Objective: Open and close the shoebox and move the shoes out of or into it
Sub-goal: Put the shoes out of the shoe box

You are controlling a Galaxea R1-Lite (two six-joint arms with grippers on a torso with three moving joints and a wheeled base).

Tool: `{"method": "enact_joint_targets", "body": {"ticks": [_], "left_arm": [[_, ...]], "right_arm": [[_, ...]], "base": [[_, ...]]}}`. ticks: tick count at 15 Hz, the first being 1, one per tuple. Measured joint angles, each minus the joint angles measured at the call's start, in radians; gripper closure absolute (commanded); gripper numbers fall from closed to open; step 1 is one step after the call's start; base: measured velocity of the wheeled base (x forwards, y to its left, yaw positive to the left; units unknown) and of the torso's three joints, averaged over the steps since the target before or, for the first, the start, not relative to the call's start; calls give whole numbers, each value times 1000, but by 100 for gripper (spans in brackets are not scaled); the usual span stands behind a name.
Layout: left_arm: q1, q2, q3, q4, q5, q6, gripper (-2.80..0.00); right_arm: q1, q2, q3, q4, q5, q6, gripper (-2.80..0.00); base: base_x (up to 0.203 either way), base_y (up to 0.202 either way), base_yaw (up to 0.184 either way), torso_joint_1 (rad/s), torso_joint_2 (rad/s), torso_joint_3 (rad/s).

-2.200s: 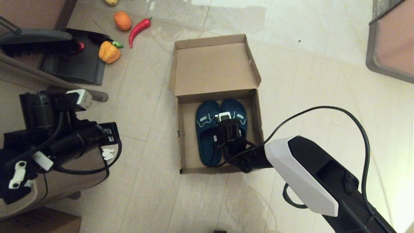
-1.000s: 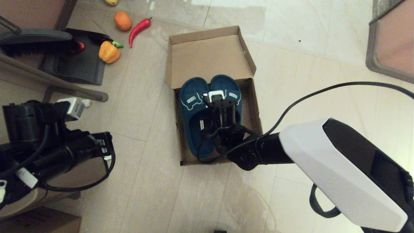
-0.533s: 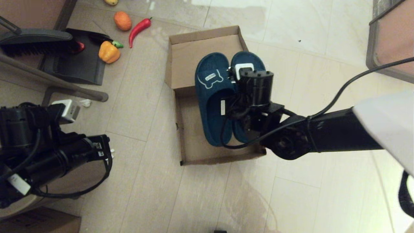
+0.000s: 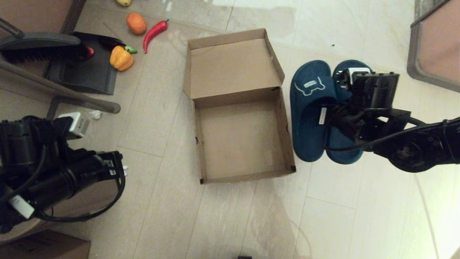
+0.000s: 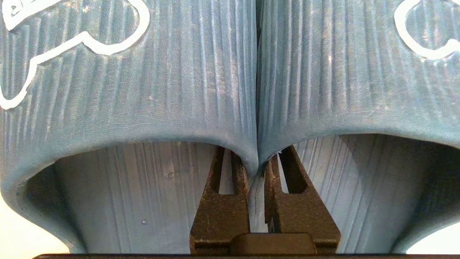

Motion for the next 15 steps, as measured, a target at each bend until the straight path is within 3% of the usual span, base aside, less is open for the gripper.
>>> {"method": "enact_joint_targets", "body": {"ticks": [6, 11, 15], "left_arm": [[1, 5, 32, -31, 0, -2, 0], [1, 11, 37, -59, 0, -2, 0], [4, 6, 47, -58, -1, -15, 0]], "right_arm": [[-334, -8, 121, -7, 132, 95, 0], [-398, 219, 80, -174, 151, 121, 0], [-404, 506, -112, -362, 150, 110, 0]], "base": [[0, 0, 0, 0, 0, 0], [0, 0, 0, 0, 0, 0], [0, 0, 0, 0, 0, 0]]}}
